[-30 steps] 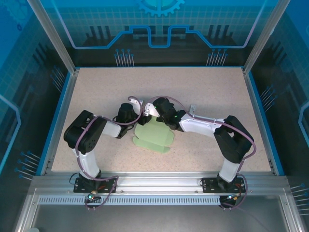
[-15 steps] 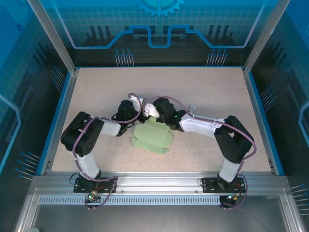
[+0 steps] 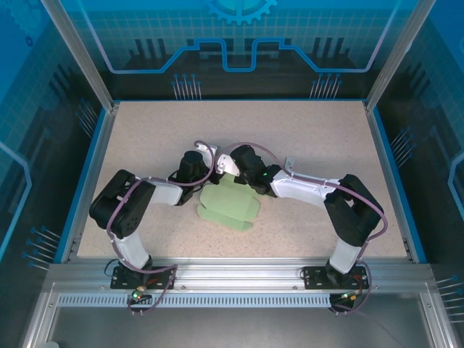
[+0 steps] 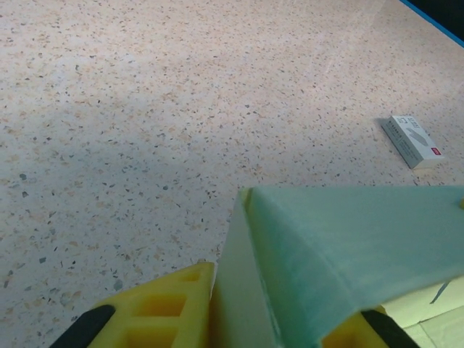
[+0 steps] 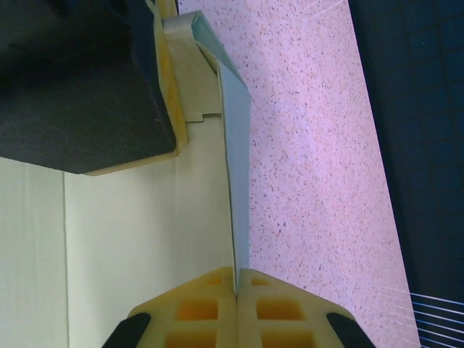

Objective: Fold the paper box

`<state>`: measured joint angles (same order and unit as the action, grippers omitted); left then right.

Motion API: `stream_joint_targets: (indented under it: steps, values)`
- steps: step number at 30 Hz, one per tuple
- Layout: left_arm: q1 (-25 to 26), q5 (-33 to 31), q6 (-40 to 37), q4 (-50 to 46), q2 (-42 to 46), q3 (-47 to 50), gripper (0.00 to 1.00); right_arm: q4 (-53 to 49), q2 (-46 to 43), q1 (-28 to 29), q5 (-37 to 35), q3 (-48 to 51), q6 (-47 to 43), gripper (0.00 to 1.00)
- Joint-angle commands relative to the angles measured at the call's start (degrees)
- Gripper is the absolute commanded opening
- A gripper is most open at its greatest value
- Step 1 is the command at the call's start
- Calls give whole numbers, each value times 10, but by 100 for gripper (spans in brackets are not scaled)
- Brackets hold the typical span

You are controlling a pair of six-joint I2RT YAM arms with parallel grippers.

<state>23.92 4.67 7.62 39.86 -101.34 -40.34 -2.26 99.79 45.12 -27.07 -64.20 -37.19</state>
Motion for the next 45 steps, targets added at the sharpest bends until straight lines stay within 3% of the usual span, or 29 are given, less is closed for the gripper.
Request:
stream_joint_targets:
  steps: [1,12,17,25,31,45]
  values:
    - [-17,-141,34,-7,10,6,16,-70,-24,18,48,0,22,0]
    - [1,-260,55,-45,16,-2,2,-60,-37,21,65,18,27,0]
    - [1,-212,54,-23,17,1,2,-51,-33,15,55,16,28,0]
    - [-4,-106,45,14,19,17,16,-38,-27,3,29,2,33,0]
    - [-5,-85,37,12,31,27,33,-40,-26,-6,25,-6,32,0]
    - [-8,-36,21,-25,70,62,62,-60,-28,-16,28,-25,21,0]
